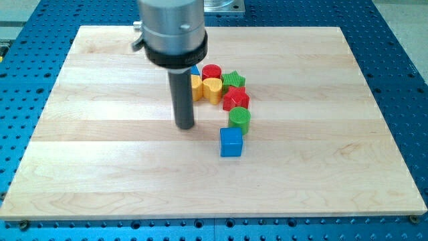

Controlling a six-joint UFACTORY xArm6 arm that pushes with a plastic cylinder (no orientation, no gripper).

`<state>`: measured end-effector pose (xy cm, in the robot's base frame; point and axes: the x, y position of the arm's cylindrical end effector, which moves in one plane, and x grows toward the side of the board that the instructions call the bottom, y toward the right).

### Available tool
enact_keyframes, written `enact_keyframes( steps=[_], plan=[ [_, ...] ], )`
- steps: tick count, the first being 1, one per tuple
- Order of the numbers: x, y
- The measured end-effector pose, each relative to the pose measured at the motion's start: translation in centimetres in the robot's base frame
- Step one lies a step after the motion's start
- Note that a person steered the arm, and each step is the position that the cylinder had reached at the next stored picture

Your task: Slide the blue cube green circle to the bottom center

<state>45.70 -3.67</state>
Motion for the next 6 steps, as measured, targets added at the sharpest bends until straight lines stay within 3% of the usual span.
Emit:
enact_keyframes(
  steps=[2,4,5,6],
  plan=[
    [-0.6,9.1],
    [3.7,18.1],
    [5.3,15.6],
    [6.5,8.1]
  ],
)
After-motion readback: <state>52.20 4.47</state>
